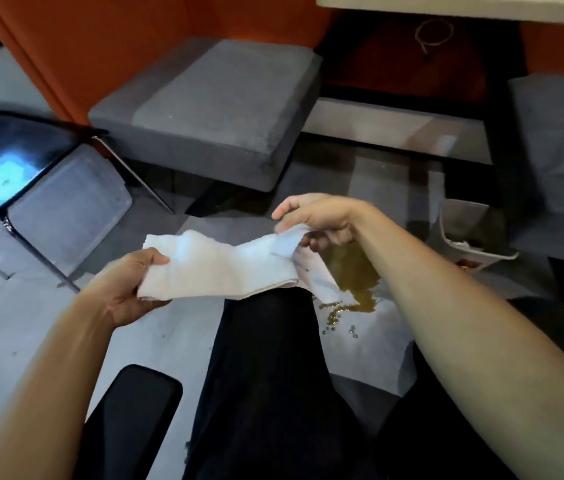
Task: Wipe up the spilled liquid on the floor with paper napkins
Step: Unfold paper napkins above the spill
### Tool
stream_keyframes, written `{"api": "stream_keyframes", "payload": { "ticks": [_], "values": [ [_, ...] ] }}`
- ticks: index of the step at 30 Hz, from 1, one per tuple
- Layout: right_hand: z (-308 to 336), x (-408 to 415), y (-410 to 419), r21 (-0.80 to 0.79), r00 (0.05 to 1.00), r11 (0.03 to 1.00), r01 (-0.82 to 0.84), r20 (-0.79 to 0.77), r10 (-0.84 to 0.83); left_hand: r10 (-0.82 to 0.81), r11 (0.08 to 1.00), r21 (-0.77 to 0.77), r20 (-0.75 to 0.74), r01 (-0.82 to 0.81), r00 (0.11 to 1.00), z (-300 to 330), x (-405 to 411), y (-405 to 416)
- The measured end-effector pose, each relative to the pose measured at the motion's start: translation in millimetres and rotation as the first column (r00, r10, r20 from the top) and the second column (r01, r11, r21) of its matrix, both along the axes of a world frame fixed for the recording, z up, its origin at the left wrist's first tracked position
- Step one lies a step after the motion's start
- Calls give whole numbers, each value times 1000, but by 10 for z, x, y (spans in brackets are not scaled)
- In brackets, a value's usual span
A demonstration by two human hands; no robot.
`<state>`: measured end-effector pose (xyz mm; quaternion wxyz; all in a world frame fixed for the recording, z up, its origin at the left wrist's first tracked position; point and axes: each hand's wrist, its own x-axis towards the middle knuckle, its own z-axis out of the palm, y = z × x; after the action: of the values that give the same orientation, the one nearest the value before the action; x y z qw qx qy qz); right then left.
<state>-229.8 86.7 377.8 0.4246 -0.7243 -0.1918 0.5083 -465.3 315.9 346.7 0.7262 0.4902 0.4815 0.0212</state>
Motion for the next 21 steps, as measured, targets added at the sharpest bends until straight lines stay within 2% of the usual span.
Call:
{"api": "stream_keyframes", "payload": {
  "ticks": [3,6,7,9,11,12,14,15,19,21],
  "values": [
    [-231,-35,40,59,965,995,85,-254,-67,-2,999,42,-87,6,996,-137,25,29],
    [-451,-5,-143,171,853,944,282,-495,-165,-39,992,118,-121,53,992,-199,118,-25],
    [-530,-28,-201,203,842,924,323,-508,-182,-82,976,187,-150,109,985,-219,160,-67],
    [-679,-139,-284,240,870,908,344,-446,-212,-243,899,297,-277,323,930,-272,213,-183],
    [-794,-247,-291,253,903,903,348,-347,-251,-415,727,342,-472,595,778,-303,253,-281],
    [-821,-289,-280,249,915,903,351,-297,-274,-482,642,337,-521,689,704,-303,262,-320],
    [-847,-312,-260,231,927,904,360,-200,-318,-563,574,325,-510,751,651,-385,304,-312],
    [-858,-305,-265,212,927,905,368,-160,-339,-578,587,325,-473,742,665,-360,341,-331],
    [-929,-307,-410,11,928,930,368,-65,-367,-495,797,260,-237,545,836,-300,459,-337],
    [-1028,-357,-482,-88,934,940,329,-120,-338,-430,825,309,-199,473,881,-184,481,-309]
  ]
}}
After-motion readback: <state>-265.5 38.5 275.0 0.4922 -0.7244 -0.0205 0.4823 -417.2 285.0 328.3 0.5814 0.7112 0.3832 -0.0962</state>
